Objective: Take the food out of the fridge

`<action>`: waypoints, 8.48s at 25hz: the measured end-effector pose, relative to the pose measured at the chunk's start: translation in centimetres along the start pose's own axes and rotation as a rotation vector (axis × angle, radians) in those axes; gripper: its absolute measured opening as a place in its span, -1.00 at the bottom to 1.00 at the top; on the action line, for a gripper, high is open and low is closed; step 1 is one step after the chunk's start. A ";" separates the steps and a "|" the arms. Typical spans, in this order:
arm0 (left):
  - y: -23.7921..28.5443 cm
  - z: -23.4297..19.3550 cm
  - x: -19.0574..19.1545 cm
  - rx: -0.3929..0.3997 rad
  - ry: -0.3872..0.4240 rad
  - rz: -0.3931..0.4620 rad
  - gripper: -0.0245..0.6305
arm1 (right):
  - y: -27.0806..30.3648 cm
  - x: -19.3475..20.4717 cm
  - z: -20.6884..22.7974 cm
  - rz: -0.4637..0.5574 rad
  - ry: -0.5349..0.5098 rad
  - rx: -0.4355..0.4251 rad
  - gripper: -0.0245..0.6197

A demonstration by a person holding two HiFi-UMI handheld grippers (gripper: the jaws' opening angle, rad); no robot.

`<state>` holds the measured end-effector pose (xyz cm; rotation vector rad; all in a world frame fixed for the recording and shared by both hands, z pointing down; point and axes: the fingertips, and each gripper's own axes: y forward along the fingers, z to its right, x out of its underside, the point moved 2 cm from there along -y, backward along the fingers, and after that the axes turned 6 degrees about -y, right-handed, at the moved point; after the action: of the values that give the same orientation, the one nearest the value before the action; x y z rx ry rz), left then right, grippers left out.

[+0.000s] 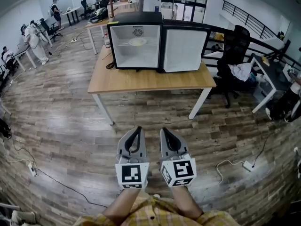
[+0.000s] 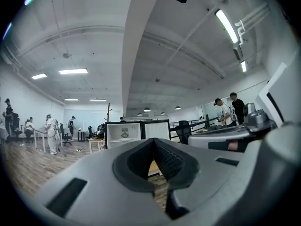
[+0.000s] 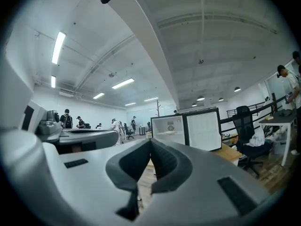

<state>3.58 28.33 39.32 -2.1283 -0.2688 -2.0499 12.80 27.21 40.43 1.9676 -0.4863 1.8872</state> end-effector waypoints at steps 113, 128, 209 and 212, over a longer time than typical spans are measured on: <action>68.2 -31.5 16.6 -0.172 -1.705 -0.073 -0.47 | 58.9 0.9 25.4 -0.079 0.070 0.139 -0.92; 68.1 -31.7 15.0 -0.125 -1.686 -0.050 -0.86 | 59.5 1.3 25.8 -0.084 0.091 0.135 -0.92; 48.3 -26.9 8.2 -0.012 -1.690 0.004 -0.86 | 53.4 2.5 16.6 -0.117 0.043 -0.021 -0.92; 48.5 -27.1 8.1 -0.009 -1.692 0.011 -0.86 | 53.6 2.5 16.6 -0.109 0.047 -0.027 -0.92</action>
<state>-10.25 -25.26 48.44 -3.1279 -0.3756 0.2484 1.22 -27.61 43.83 1.8883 -0.3809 1.8453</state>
